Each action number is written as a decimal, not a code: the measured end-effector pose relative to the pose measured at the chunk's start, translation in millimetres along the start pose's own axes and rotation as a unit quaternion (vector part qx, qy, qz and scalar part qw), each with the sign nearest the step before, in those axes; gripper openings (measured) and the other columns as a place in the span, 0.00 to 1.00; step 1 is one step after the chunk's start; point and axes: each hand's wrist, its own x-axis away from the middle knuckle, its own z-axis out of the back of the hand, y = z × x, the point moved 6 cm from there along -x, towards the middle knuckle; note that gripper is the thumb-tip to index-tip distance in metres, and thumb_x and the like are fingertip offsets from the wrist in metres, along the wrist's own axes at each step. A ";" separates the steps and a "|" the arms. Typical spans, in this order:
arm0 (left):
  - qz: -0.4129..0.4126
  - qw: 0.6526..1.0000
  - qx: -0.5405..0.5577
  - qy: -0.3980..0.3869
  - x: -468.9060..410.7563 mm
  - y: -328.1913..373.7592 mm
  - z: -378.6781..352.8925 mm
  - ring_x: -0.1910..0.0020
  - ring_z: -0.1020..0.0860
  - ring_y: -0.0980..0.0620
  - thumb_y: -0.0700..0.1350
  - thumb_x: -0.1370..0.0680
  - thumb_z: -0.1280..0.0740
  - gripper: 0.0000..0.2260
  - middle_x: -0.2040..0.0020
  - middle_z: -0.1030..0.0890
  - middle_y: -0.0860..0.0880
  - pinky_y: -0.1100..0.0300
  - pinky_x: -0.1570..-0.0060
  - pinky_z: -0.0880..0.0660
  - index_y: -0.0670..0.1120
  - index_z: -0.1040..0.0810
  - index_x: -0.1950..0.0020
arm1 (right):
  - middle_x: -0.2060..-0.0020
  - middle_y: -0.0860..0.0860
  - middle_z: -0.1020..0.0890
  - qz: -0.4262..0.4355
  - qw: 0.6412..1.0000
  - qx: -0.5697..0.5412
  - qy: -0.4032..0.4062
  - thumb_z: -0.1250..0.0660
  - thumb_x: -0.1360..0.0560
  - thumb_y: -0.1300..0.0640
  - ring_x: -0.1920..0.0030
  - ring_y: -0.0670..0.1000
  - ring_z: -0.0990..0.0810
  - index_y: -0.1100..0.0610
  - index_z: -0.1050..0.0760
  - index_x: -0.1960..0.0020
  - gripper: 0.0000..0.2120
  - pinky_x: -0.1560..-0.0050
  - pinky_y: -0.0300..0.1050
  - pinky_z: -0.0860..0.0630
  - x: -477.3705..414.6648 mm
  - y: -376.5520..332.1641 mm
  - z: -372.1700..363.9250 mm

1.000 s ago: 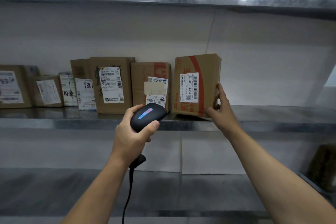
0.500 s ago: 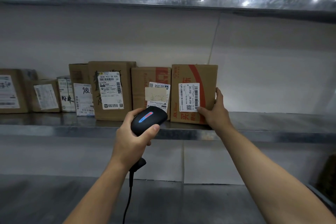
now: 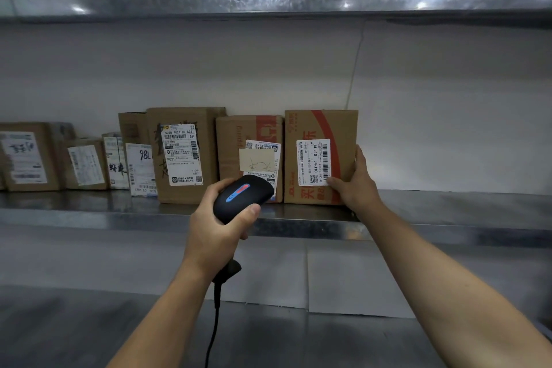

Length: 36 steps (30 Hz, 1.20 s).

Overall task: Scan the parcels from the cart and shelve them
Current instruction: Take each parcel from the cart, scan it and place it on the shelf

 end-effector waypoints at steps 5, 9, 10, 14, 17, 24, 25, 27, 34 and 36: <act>-0.001 1.000 0.004 0.007 -0.6 -1.7 -0.3 0.65 0.19 0.51 0.50 0.33 0.25 0.21 0.51 0.17 0.47 0.63 0.67 0.23 0.57 0.24 0.40 | 0.27 0.53 0.30 -0.006 1.000 0.015 -0.004 0.30 0.22 0.59 0.29 0.59 0.28 0.45 0.56 0.19 0.44 0.30 0.63 0.28 -3.6 0.7 -2.1; 0.003 1.000 0.003 0.008 0.6 -5.6 -0.1 0.66 0.19 0.52 0.50 0.33 0.25 0.22 0.51 0.17 0.47 0.63 0.67 0.23 0.56 0.24 0.40 | 0.27 0.53 0.30 -0.012 1.000 0.016 -0.006 0.29 0.22 0.60 0.29 0.59 0.28 0.45 0.56 0.19 0.44 0.30 0.63 0.29 -6.5 2.9 -1.7; 0.006 1.000 0.001 0.006 1.0 -6.5 0.1 0.66 0.19 0.52 0.50 0.33 0.25 0.22 0.51 0.17 0.48 0.63 0.67 0.22 0.56 0.24 0.39 | 0.27 0.53 0.30 -0.014 1.000 0.017 -0.005 0.29 0.22 0.60 0.29 0.59 0.28 0.45 0.55 0.19 0.44 0.30 0.64 0.29 -7.0 3.0 -1.4; 0.010 1.000 -0.001 -0.001 1.9 -10.1 2.3 0.65 0.18 0.51 0.55 0.34 0.24 0.24 0.50 0.17 0.49 0.62 0.66 0.21 0.58 0.24 0.40 | 0.27 0.52 0.29 -0.016 1.000 0.018 0.001 0.28 0.23 0.59 0.30 0.59 0.27 0.45 0.55 0.19 0.45 0.31 0.64 0.28 -7.7 4.0 -1.4; 0.012 1.000 -0.001 -0.006 2.9 -13.5 3.4 0.66 0.18 0.52 0.61 0.37 0.26 0.27 0.51 0.17 0.48 0.62 0.66 0.21 0.59 0.24 0.40 | 0.27 0.52 0.29 -0.014 1.000 0.007 0.006 0.27 0.23 0.57 0.29 0.58 0.27 0.45 0.56 0.19 0.46 0.30 0.63 0.29 -5.7 6.2 -1.3; 0.025 0.999 0.000 -0.031 6.6 -25.0 -3.4 0.66 0.18 0.51 0.55 0.34 0.24 0.30 0.49 0.17 0.49 0.61 0.65 0.21 0.53 0.24 0.34 | 0.21 0.53 0.39 0.015 0.995 0.014 0.095 0.29 0.21 0.54 0.22 0.55 0.38 0.49 0.49 0.18 0.39 0.25 0.55 0.37 10.1 6.3 20.2; 0.028 0.999 0.002 -0.038 8.1 -27.0 -6.3 0.66 0.18 0.51 0.56 0.35 0.24 0.31 0.48 0.17 0.49 0.60 0.65 0.21 0.52 0.25 0.33 | 0.21 0.52 0.38 0.035 0.994 0.026 0.105 0.30 0.21 0.53 0.22 0.54 0.39 0.51 0.46 0.19 0.37 0.24 0.52 0.38 15.1 6.0 24.6; 0.035 0.998 0.007 -0.057 11.3 -31.6 -15.0 0.65 0.18 0.51 0.55 0.34 0.23 0.29 0.48 0.17 0.49 0.61 0.65 0.21 0.53 0.24 0.34 | 0.22 0.51 0.35 0.072 0.989 0.044 0.119 0.32 0.20 0.53 0.23 0.51 0.37 0.54 0.40 0.20 0.32 0.23 0.49 0.39 27.8 7.5 33.4; 0.047 0.988 0.028 -0.143 32.2 -46.3 -65.5 0.63 0.17 0.52 0.54 0.33 0.23 0.28 0.48 0.17 0.49 0.63 0.66 0.22 0.53 0.24 0.34 | 0.27 0.56 0.29 0.135 0.968 0.156 0.142 0.31 0.20 0.56 0.25 0.52 0.33 0.59 0.28 0.28 0.22 0.34 0.23 0.43 82.2 48.6 66.3; 0.051 0.982 0.034 -0.176 42.9 -50.0 -86.5 0.63 0.17 0.53 0.52 0.32 0.24 0.25 0.48 0.17 0.49 0.65 0.66 0.22 0.55 0.24 0.36 | 0.28 0.56 0.27 0.142 0.962 0.169 0.158 0.31 0.21 0.55 0.26 0.51 0.32 0.59 0.26 0.30 0.20 0.35 0.21 0.44 102.5 61.4 81.0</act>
